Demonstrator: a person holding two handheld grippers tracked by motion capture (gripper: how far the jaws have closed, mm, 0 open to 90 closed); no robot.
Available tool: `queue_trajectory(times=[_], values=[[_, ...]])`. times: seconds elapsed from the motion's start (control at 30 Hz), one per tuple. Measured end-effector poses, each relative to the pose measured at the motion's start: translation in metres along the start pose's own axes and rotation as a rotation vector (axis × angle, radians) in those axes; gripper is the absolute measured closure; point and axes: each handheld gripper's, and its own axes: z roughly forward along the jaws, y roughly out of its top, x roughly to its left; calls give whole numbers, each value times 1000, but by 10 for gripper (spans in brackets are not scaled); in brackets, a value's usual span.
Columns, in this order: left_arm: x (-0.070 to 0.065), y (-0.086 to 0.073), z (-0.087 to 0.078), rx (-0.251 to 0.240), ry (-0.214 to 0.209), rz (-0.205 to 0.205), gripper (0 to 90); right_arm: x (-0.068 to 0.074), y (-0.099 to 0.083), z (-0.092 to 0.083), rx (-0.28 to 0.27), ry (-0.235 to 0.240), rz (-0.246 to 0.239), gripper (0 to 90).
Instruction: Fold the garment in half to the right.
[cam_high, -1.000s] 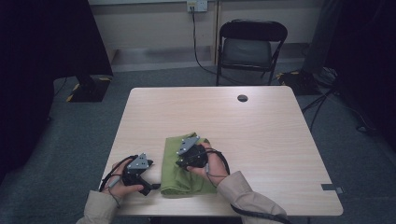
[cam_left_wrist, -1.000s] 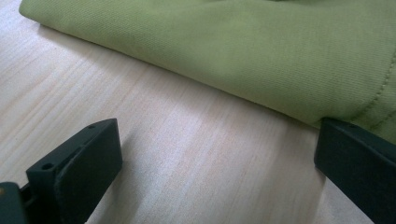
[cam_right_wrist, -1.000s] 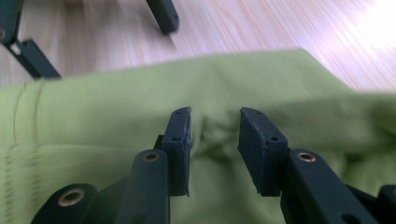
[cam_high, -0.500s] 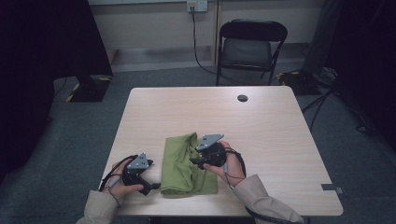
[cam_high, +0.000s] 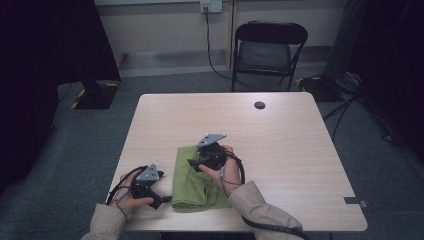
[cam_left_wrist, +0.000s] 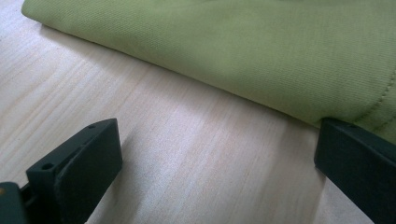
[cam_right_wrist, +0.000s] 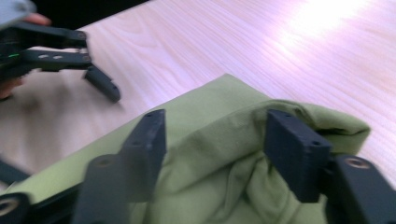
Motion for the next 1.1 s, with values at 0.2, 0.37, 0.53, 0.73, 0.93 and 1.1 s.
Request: queue_trajectory(times=[0.2,0.37,0.53,0.73,0.93,1.1], values=[[0,0,0,0,-1,1,0,10,-5,16,36,-78,9,520],[0,0,0,0,-1,1,0,9,-14,16,40,-82,-45,753],[0,0,0,0,-1,1,0,-5,-20,0,23,-75,-70,881],[1,0,0,1,4,-2,0,-19,-32,-15,19,-86,-82,900],[3,0,0,1,1,0,0,-25,-49,-23,-4,-84,-60,472],[3,0,0,0,1,1,0,-29,-62,-28,14,-62,-59,139]])
